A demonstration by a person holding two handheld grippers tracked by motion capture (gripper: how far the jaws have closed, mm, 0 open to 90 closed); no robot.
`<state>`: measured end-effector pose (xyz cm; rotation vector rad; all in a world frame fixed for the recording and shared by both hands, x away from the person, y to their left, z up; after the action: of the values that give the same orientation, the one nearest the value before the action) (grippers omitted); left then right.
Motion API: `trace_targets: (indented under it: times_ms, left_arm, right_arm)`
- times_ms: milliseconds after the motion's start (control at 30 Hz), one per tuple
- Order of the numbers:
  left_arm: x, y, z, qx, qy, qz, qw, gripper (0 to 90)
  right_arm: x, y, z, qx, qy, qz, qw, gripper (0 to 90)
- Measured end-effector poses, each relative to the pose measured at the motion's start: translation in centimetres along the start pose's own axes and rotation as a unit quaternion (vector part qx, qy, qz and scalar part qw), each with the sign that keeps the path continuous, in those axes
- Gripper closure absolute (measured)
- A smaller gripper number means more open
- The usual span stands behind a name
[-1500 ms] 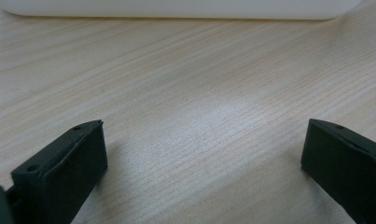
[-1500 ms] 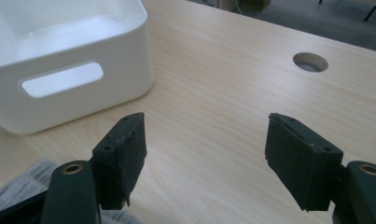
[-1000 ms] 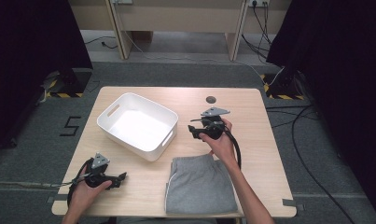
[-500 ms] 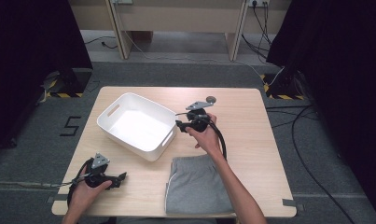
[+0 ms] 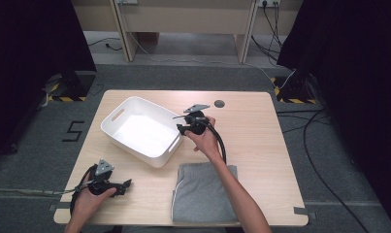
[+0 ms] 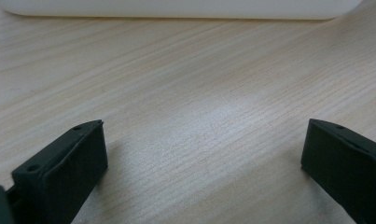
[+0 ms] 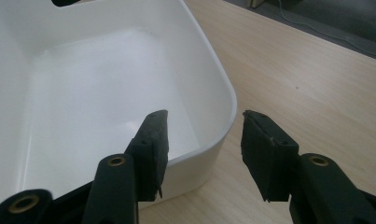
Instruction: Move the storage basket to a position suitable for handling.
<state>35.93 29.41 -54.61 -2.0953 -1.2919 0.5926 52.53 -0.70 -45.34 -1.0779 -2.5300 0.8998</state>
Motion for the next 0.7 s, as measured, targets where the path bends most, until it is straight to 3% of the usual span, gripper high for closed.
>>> trace_targets:
  times_ms: [200, 467, 700]
  left_arm:
    - [0.0, 0.0, 0.0, 0.000, 0.001, 0.000, 1.0000, 0.0]
    - [0.0, 0.0, 0.0, -0.001, 0.000, 0.000, 1.0000, 0.0]
    - [0.0, 0.0, 0.0, -0.002, 0.000, 0.000, 1.0000, 0.0]
  right_arm:
    - [-0.5, 0.9, -0.5, 0.011, -0.009, 0.006, 0.9999, 63.4]
    - [-1.5, 1.2, -0.6, 0.006, -0.016, 0.003, 0.9999, 76.6]
    - [-4.0, 1.8, -0.4, 0.015, -0.025, 0.025, 0.9993, 79.1]
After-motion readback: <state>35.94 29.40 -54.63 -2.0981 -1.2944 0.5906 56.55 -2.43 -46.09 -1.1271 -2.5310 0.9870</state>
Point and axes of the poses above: each handheld gripper's, and its own axes: y roughly forward along the jaws, z roughly out of its underside, x roughly to its left, the point moved 3 cm from there along y, roughly forward along the jaws, and after that the axes turned 3 degrees about -y, right-handed, at the moved point
